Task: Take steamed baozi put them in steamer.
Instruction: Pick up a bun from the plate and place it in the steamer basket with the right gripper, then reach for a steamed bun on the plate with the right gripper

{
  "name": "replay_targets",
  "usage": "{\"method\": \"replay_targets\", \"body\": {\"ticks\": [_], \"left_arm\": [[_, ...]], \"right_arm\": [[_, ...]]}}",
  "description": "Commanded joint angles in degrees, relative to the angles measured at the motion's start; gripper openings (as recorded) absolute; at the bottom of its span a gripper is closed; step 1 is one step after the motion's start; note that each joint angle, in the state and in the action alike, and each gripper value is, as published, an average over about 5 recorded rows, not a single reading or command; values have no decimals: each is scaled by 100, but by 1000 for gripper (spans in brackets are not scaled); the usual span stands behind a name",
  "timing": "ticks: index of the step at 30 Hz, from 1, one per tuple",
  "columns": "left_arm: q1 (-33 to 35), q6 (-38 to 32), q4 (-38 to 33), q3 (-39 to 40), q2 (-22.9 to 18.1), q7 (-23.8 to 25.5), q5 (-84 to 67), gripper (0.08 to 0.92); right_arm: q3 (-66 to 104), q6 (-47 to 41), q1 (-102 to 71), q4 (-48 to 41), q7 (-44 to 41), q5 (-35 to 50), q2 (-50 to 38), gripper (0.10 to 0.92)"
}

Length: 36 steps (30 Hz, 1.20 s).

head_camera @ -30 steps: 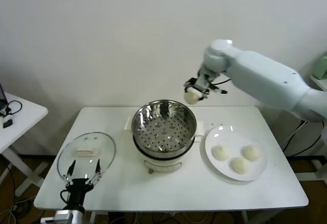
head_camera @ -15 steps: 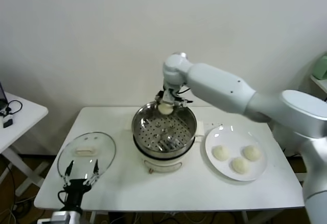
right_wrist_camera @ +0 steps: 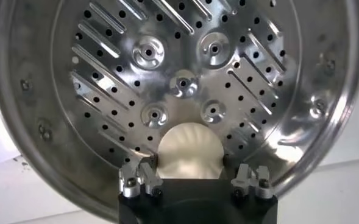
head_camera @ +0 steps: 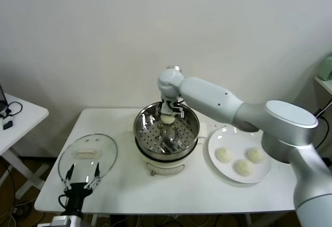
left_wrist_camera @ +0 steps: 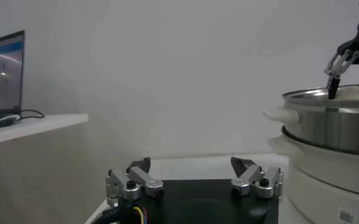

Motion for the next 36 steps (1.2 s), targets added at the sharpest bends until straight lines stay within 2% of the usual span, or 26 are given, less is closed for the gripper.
{"method": "replay_targets", "body": {"ticks": [1,8,12,15,22,30,33,36], "left_arm": [[-14,-4,36,2,3,-5,-7,823],[-37,23,12,5,-19,-9,-29,823],[-25,35,-12,-8,-17,-12,-80,823],[-18,47,-26,-15,-13,-17,-124,823],[-23,96,-98,13,-38,-23,-126,823],[-55,161,-160,73,-15,-80,-111,823],[-78,180,-160,97,-6,-98,-100,823],[-91,211,-178,129,5,-107,-102,823]], "right_arm": [[10,56,-116,-178,51,-114,121,712],[-14,113,-98,-169,177,-66,121,807],[-40,127,-24,-49,167,15,7,822],[-83,99,163,211,103,385,-195,823],[-717,-610,1281,1377,-212,2306,-1277,823],[-1895,-2788,2433,1832,-83,5226,-2814,823],[-1968,-3350,2336,1774,59,5873,-3289,823],[-1817,-3651,1977,1571,151,6082,-3646,823]]}}
